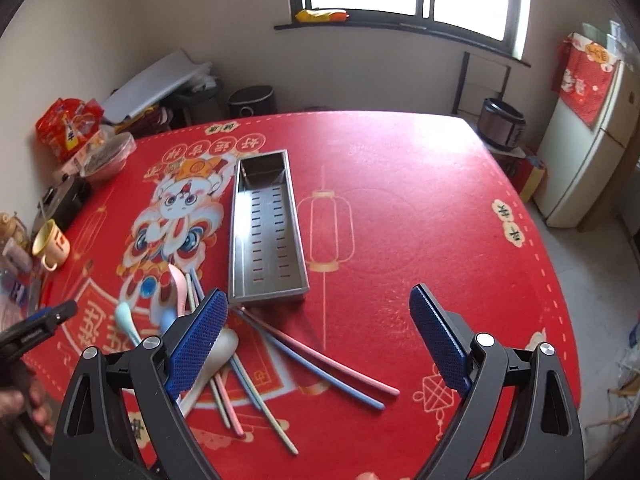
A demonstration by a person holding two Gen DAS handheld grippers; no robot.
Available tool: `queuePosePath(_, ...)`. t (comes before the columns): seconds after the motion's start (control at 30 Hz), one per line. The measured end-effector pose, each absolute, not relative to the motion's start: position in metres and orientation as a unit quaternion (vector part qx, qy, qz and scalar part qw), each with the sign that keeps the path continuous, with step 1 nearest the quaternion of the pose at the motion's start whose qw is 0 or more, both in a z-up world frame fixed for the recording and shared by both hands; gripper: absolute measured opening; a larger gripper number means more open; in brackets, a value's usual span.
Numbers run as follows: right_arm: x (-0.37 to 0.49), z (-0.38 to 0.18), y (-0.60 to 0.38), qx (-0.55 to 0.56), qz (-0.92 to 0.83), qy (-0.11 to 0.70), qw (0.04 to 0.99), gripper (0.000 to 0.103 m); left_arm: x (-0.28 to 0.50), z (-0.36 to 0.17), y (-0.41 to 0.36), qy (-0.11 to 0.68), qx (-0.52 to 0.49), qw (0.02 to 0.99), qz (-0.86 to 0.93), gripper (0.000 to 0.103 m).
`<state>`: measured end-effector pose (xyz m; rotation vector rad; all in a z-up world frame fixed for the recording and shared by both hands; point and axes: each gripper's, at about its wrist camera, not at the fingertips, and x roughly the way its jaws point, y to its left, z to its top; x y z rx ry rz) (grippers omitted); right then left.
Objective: Organize utensils
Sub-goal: 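Reach the left gripper down and grasp the green spoon's handle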
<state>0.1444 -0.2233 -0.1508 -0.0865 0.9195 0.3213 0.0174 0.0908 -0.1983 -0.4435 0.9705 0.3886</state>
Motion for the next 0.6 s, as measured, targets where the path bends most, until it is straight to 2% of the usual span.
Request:
queuePosePath(0.23, 0.167, -0.191, -0.238, -0.052, 0.183, 0.477, 0.858, 0.089, 0.02, -0.268, 0.101, 0.473, -0.285, 0.806, 0.212, 0.06)
queuePosePath(0.6, 0.186, -0.209, -0.252, -0.066, 0.217, 0.487, 0.843, 0.089, 0.041, -0.297, 0.087, 0.471, -0.268, 0.803, 0.247, 0.051)
